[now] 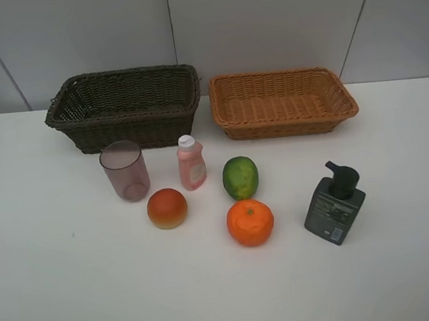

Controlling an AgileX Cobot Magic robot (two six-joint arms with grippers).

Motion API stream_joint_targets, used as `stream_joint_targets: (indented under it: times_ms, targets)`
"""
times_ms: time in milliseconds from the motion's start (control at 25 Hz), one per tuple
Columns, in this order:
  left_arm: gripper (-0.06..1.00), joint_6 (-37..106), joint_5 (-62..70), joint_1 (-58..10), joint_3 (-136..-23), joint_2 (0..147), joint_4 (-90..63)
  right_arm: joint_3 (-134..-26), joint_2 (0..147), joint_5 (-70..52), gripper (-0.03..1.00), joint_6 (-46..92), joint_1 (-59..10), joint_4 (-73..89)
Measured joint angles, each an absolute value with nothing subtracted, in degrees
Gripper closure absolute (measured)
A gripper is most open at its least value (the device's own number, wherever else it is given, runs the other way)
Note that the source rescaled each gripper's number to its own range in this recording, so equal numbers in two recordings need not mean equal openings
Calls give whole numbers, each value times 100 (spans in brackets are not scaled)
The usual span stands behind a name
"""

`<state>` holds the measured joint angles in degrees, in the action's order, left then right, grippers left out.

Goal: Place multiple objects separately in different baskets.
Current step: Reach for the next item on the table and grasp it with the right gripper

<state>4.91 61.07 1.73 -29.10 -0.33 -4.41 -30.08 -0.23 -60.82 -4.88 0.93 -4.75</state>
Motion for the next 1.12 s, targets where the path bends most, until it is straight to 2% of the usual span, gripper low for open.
stream_joint_targets:
  times_ms: [1120]
  targets:
    - [-6,491,6107,173,-2910,-33,-441,-3008,-23,-6082,0,-488,158,-475]
